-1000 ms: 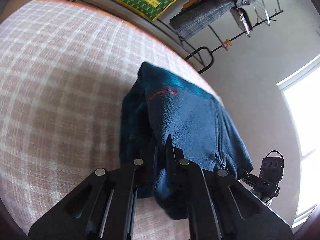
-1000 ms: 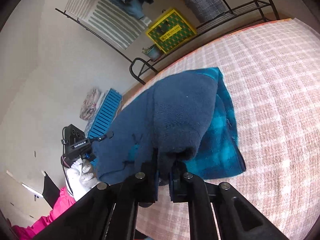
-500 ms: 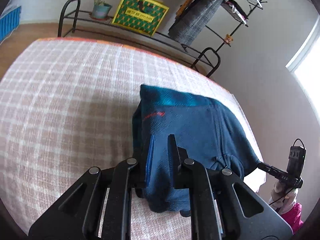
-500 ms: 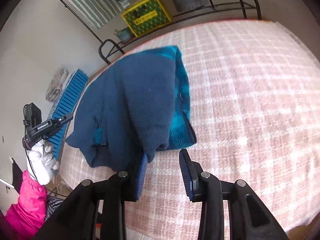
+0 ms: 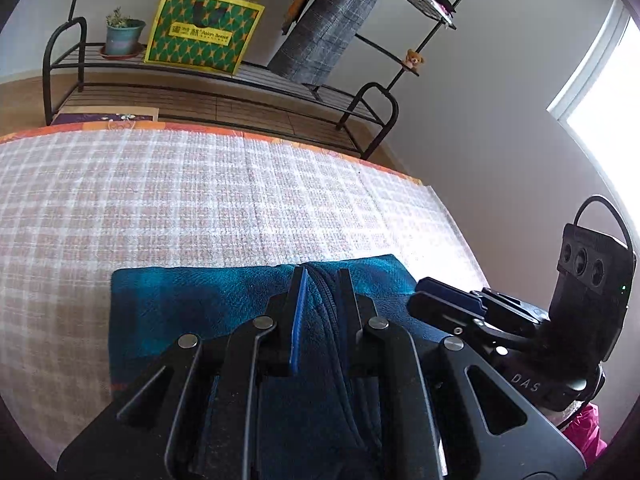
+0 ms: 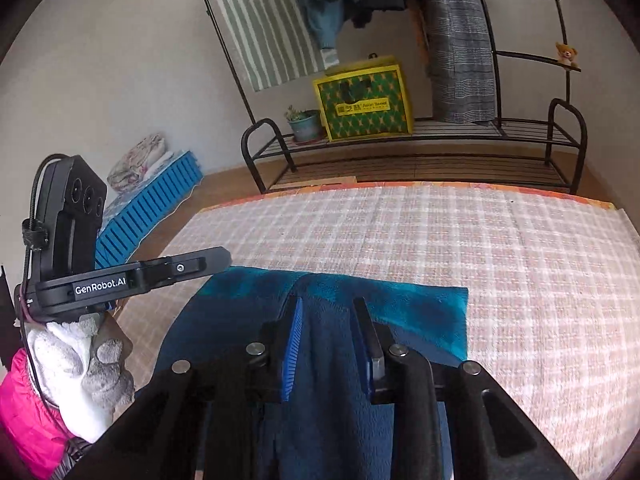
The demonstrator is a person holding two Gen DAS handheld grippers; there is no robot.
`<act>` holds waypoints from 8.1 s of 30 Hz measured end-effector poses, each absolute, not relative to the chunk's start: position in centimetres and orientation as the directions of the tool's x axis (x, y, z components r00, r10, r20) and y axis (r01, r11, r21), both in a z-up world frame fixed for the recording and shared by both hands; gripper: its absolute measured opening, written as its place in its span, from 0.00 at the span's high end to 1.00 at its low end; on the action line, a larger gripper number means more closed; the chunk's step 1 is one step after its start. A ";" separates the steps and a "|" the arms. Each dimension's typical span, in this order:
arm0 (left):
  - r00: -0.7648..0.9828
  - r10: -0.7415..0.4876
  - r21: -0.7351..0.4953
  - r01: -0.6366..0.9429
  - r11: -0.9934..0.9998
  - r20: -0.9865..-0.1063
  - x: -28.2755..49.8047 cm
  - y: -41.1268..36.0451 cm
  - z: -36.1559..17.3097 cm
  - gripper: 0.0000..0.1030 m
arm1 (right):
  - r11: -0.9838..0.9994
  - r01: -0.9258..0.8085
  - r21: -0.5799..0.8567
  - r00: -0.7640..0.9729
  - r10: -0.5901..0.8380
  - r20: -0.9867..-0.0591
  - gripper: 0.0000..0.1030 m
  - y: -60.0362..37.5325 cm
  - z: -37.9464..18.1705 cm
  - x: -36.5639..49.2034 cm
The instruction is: Fold large clothes
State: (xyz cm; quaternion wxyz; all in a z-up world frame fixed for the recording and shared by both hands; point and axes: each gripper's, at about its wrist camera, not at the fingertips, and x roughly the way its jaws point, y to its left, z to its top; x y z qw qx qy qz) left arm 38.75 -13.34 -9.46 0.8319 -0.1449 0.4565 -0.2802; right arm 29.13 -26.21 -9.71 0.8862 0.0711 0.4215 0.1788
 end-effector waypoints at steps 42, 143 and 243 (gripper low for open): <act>0.445 -0.627 -0.574 0.266 0.775 -0.640 27.6 -1.2 -11.8 0.65 | 0.947 -0.087 0.309 0.629 0.293 -0.720 0.48 -36.9 -10.2 17.2; 0.291 -0.800 -0.614 0.523 0.592 -0.524 55.3 -47.0 -17.3 0.73 | 0.997 0.041 0.063 0.699 0.017 -0.715 0.77 -62.2 -6.4 39.6; 0.713 -0.582 -0.038 0.619 0.784 -0.391 13.4 -23.9 4.3 0.00 | 0.893 0.449 -0.037 0.778 -0.411 -0.476 0.00 -40.2 6.0 7.3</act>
